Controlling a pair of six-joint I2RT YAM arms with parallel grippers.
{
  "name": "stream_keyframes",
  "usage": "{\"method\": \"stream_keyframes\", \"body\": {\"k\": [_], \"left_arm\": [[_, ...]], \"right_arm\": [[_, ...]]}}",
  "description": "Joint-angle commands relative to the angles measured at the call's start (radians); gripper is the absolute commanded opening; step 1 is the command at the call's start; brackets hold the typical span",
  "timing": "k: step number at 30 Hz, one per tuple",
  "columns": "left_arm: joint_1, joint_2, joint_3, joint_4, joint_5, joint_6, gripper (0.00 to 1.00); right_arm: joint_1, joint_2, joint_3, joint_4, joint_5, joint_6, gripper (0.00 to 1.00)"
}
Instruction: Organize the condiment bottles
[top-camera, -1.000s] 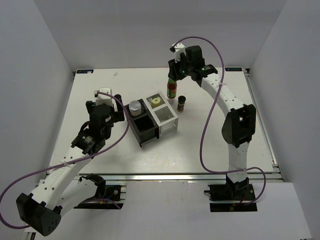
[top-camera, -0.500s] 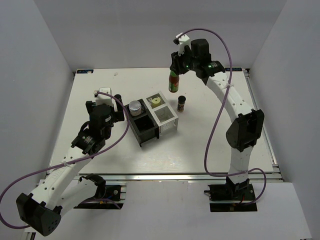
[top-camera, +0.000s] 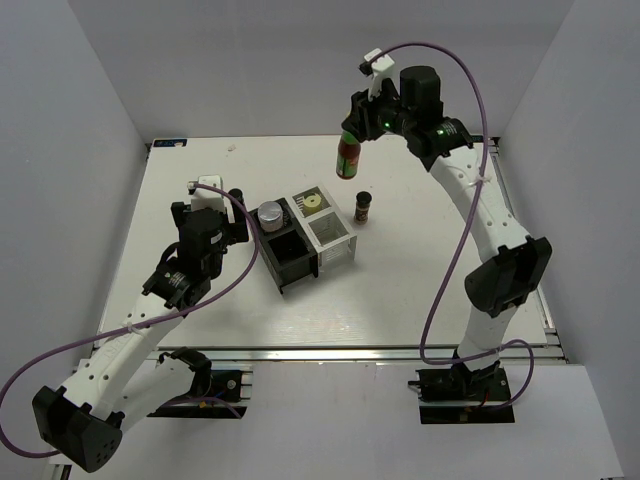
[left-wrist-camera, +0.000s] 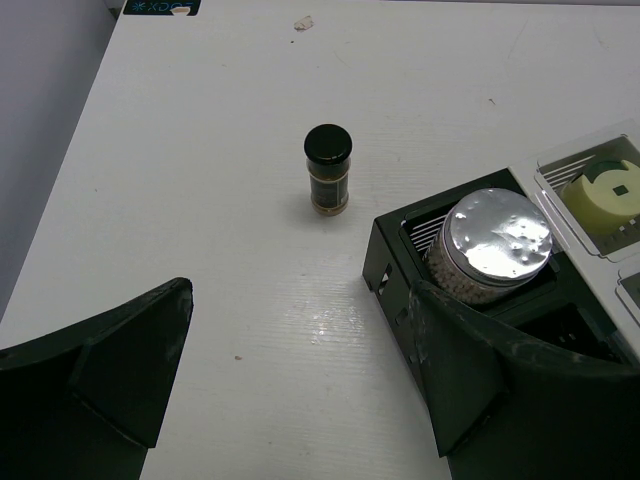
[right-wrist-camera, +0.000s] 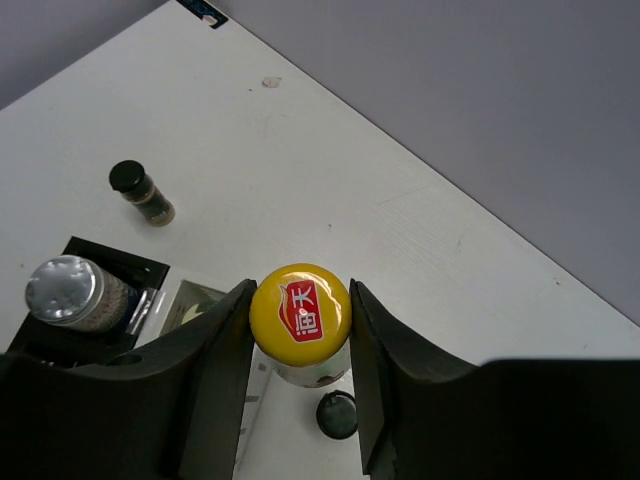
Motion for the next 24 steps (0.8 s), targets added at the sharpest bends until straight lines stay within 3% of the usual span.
{"method": "stream_keyframes", "body": {"k": [1, 13, 24], "left_arm": [[0.004, -0.014, -0.008, 0.012, -0.007, 0.004, 0.98], [0.004, -0.017, -0.008, 0.012, -0.006, 0.003, 0.98], [0.004, -0.017, -0.008, 0.014, -0.006, 0.006, 0.98]], "right_arm": [[0.007, -0.146, 0.002, 0.111, -0.076, 0.035, 0.0], [0.093, -0.25, -0.205, 0.113, -0.144, 0.064, 0.0], [0.164, -0.239, -0.272, 0.122, -0.119, 0.052, 0.0]]}}
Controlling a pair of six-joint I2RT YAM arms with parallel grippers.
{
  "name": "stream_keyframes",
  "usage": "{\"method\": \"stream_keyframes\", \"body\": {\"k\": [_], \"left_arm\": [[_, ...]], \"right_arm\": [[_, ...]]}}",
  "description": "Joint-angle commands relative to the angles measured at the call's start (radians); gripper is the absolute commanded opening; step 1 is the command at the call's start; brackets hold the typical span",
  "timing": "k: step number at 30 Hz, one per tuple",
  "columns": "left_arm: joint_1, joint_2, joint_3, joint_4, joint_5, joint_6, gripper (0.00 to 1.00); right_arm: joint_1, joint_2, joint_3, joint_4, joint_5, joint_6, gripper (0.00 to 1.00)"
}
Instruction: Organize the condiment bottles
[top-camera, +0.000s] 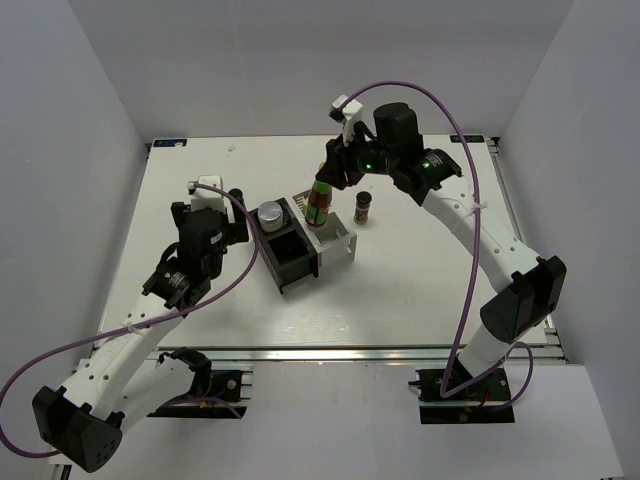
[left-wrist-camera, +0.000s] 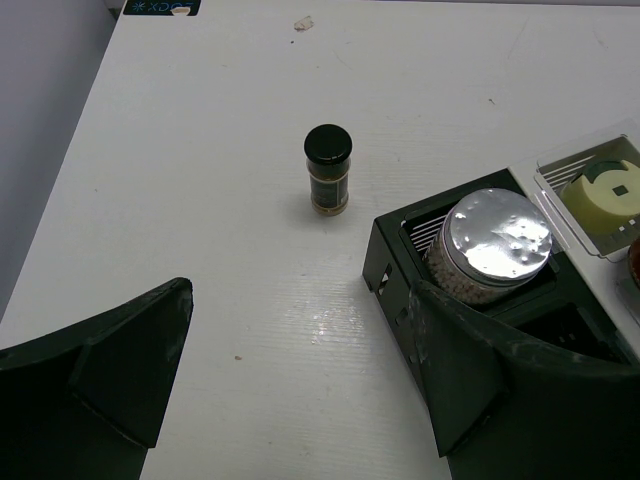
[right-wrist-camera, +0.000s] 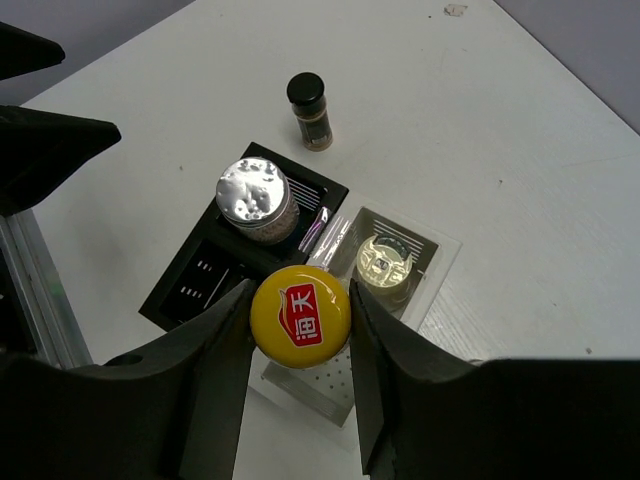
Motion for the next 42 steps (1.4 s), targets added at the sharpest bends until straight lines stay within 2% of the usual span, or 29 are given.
{"method": "stream_keyframes", "body": {"k": [1, 12, 22, 31, 32, 33, 35, 36, 38, 39, 42], "left_arm": [[0.004, -0.016, -0.009, 0.013, -0.006, 0.006, 0.98], [0.004, -0.015, -0.009, 0.013, -0.004, 0.006, 0.98], [0.004, -0.012, -0.009, 0.012, -0.003, 0.006, 0.98], [0.004, -0.012, -0.008, 0.013, 0.001, 0.006, 0.98], [0.004, -0.012, -0.008, 0.013, 0.001, 0.006, 0.98], [0.004, -0.01, -0.008, 0.013, 0.001, 0.006, 0.98], [0.004, -0.012, -0.009, 0.013, -0.001, 0.008, 0.98], [0.004, -0.01, -0.011, 0.013, -0.001, 0.006, 0.98], [0.004, -0.009, -0.009, 0.014, -0.003, 0.006, 0.98], [0.006, -0.009, -0.009, 0.013, -0.003, 0.006, 0.98], [0.004, -0.009, -0.011, 0.014, -0.004, 0.006, 0.98]], "right_arm": [[0.007, -0.034, 0.015, 0.14, -0.002, 0.004, 0.0], [0.008, -0.056, -0.02, 0.139, -0.005, -0.005, 0.0], [0.01, -0.085, -0.149, 0.186, -0.016, -0.043, 0.0], [0.024, -0.111, -0.333, 0.261, -0.062, -0.114, 0.02], [0.027, -0.11, -0.341, 0.261, -0.065, -0.123, 0.06], [0.027, -0.108, -0.352, 0.26, -0.071, -0.126, 0.17], [0.028, -0.107, -0.361, 0.257, -0.08, -0.137, 0.31], [0.028, -0.105, -0.364, 0.252, -0.084, -0.142, 0.43], [0.031, -0.105, -0.361, 0.243, -0.09, -0.149, 0.53], [0.033, -0.106, -0.355, 0.228, -0.091, -0.159, 0.67], [0.033, -0.122, -0.333, 0.199, -0.065, -0.165, 0.84]]}}
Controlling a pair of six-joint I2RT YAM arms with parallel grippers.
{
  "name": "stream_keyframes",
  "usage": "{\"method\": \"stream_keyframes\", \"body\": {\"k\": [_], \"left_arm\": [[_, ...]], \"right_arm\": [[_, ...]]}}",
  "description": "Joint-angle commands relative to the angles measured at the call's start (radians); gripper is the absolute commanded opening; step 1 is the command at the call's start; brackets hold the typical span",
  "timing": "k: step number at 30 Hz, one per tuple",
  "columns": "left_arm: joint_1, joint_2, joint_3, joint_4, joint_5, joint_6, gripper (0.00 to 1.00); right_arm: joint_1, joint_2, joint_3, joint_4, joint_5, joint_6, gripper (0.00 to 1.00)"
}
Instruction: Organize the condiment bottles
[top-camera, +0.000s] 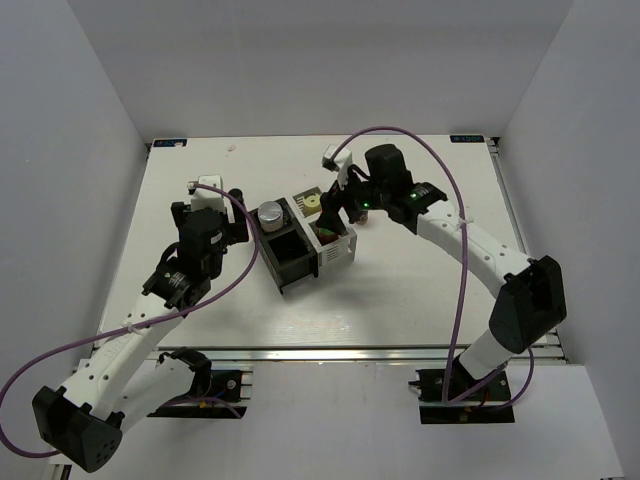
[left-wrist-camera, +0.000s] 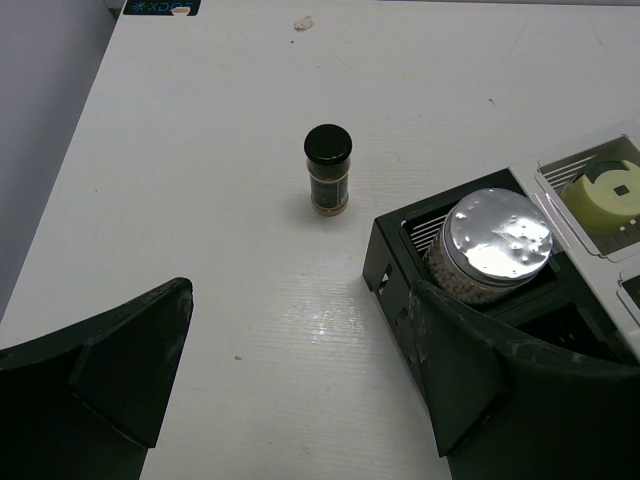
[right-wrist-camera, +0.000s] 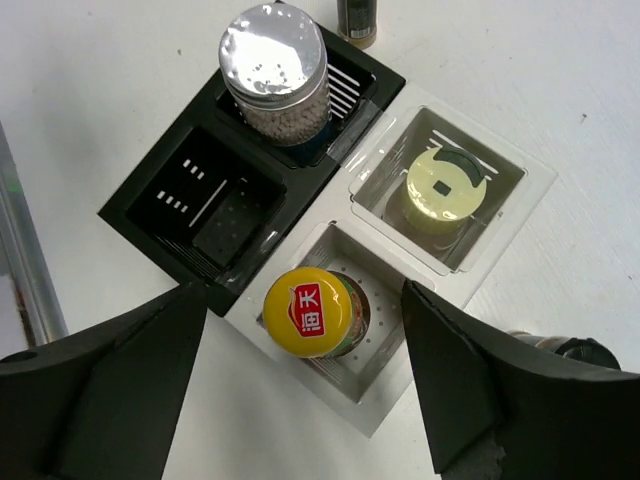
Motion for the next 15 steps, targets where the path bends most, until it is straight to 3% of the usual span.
{"method": "stream_keyframes", "body": {"k": [1, 11, 15], "left_arm": [[0.004, -0.007, -0.009, 0.015, -0.004, 0.006, 0.98], [0.004, -0.004, -0.014, 0.02, -0.006, 0.006, 0.98], [0.035, 0.039, 0.004, 0.006, 0.021, -0.026, 0.95]], "right_arm": [[0.006, -0.081, 0.053, 0.037, 0.021, -0.026, 0.85], [-0.047, -0.213, 0.091, 0.048, 0.163, 0.03, 0.89], [-0.17, -0.244, 0.064, 0.043, 0.074, 0.07, 0.88]]}}
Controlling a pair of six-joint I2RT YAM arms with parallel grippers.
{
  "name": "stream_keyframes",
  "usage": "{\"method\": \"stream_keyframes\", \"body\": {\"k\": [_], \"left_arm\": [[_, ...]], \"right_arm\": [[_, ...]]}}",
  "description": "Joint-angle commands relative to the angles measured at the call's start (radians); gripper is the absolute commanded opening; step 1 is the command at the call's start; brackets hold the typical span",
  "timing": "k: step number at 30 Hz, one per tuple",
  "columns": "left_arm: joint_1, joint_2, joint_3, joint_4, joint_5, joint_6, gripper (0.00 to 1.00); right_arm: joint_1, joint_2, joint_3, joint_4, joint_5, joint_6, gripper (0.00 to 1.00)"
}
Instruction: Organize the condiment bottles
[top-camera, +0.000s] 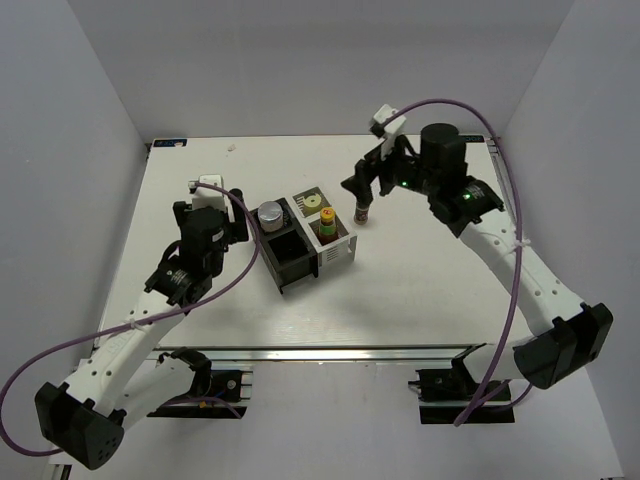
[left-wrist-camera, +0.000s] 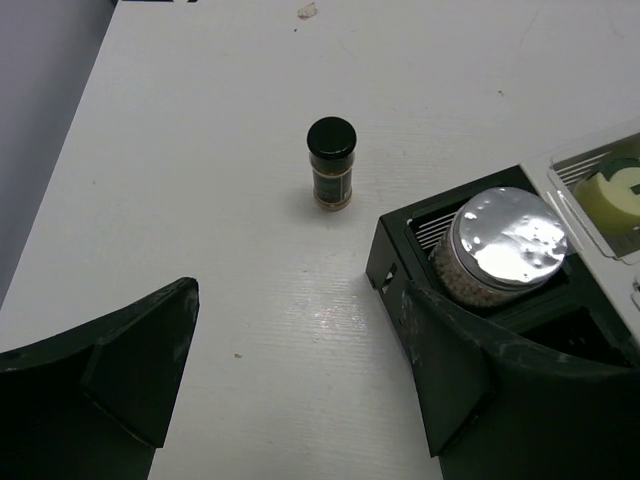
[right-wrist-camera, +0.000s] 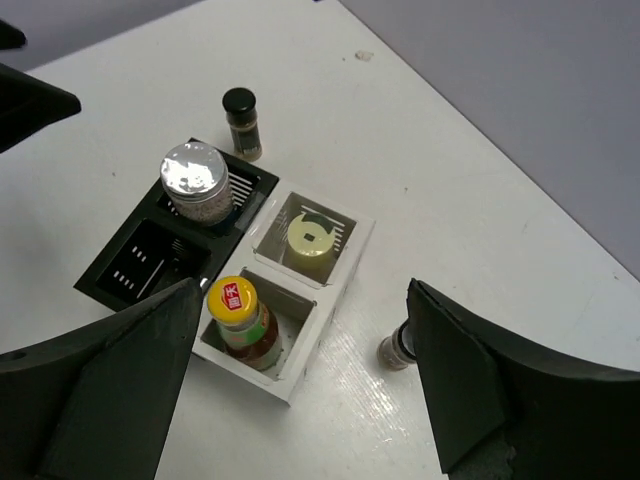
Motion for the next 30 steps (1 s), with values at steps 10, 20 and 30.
{"method": "stream_keyframes", "body": {"k": [10, 20, 30], "left_arm": [[0.28, 0.355, 0.311, -0.12, 0.336, -0.118, 0.68], [0.321, 0.749, 0.654, -0.35, 0.388, -0.127, 0.92], [0.329, 0.921, 0.758, -0.367, 0.402, -0.128, 0.86]], "right_arm": [[-0.26, -0.158, -0.239, -0.049, -0.572, -0.063, 0.74], [-0.296, -0.225, -0.373, 0.02, -0.602, -0.02, 0.74], [-0.303, -0.23, -0.394, 0.023, -0.617, -0.028, 0.74]]}}
